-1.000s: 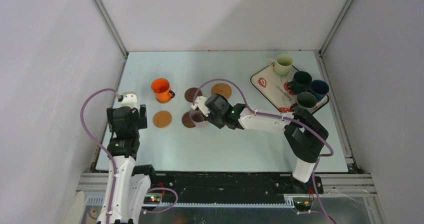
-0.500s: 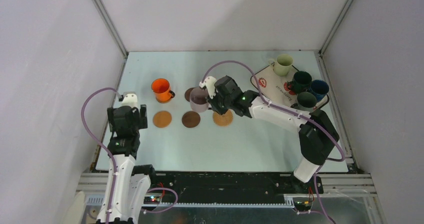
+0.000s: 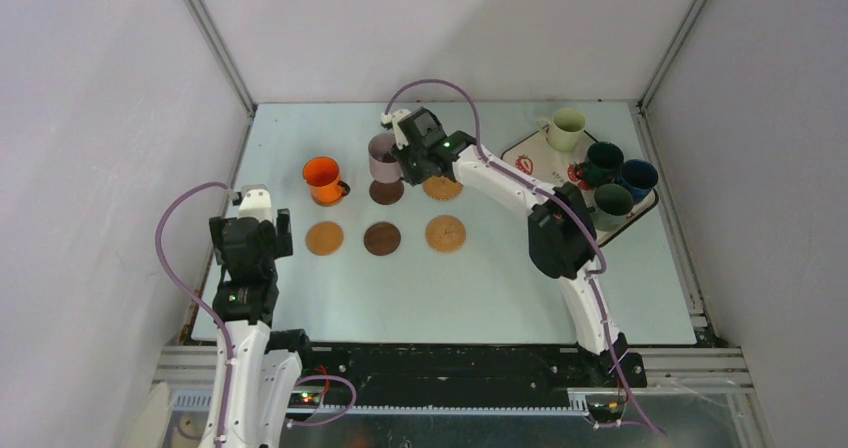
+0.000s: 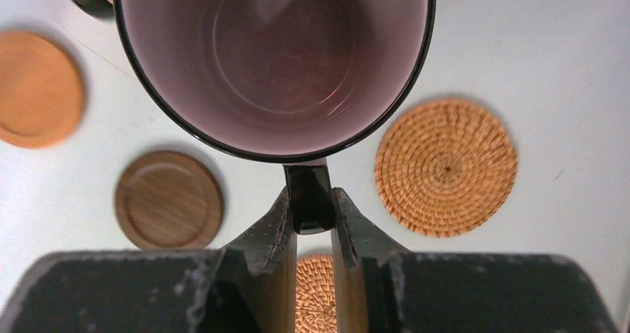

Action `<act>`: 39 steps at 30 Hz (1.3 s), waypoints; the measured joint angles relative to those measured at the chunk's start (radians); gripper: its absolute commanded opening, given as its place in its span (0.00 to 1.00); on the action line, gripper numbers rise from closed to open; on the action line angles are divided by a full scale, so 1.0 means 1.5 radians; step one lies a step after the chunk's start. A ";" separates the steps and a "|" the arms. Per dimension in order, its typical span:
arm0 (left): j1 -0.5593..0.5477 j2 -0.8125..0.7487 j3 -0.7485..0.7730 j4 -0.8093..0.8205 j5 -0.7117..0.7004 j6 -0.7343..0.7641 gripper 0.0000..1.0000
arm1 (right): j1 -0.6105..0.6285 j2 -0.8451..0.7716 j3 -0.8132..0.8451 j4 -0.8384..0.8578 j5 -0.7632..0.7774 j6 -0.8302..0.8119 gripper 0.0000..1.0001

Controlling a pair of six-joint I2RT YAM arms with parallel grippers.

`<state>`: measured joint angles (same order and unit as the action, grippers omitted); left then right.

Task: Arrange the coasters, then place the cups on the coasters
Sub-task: Place the cup on the coaster.

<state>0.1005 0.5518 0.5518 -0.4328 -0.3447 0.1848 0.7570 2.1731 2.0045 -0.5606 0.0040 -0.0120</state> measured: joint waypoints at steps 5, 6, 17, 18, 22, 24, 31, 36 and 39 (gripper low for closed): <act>0.000 0.002 0.000 0.002 0.000 0.000 0.98 | 0.000 0.056 0.004 -0.060 0.012 0.009 0.00; 0.000 0.003 0.000 0.003 0.000 0.000 0.98 | 0.000 0.063 0.004 -0.068 0.012 0.010 0.00; 0.000 0.003 0.000 0.003 0.000 0.000 0.98 | 0.001 0.072 0.004 -0.072 0.012 0.013 0.00; 0.000 0.003 0.000 0.003 0.000 0.000 0.98 | 0.002 0.073 0.004 -0.072 0.012 0.013 0.00; 0.000 0.003 0.000 0.003 0.000 0.000 0.98 | 0.005 0.073 0.004 -0.072 0.012 0.013 0.00; 0.000 0.003 0.000 0.003 0.000 0.000 0.98 | 0.007 0.074 0.004 -0.071 0.016 0.013 0.00; 0.000 0.003 0.000 0.003 0.000 0.000 0.98 | 0.034 0.085 0.013 -0.062 0.054 -0.012 0.00; 0.000 0.003 0.000 0.003 0.000 0.000 0.98 | 0.061 0.090 0.014 -0.054 0.090 -0.033 0.00; 0.000 0.002 0.000 0.003 0.000 0.000 0.98 | 0.068 0.093 0.015 -0.047 0.099 -0.035 0.00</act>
<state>0.1005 0.5552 0.5514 -0.4282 -0.3450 0.1848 0.8585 2.3131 2.0266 -0.6304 0.1528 -0.0647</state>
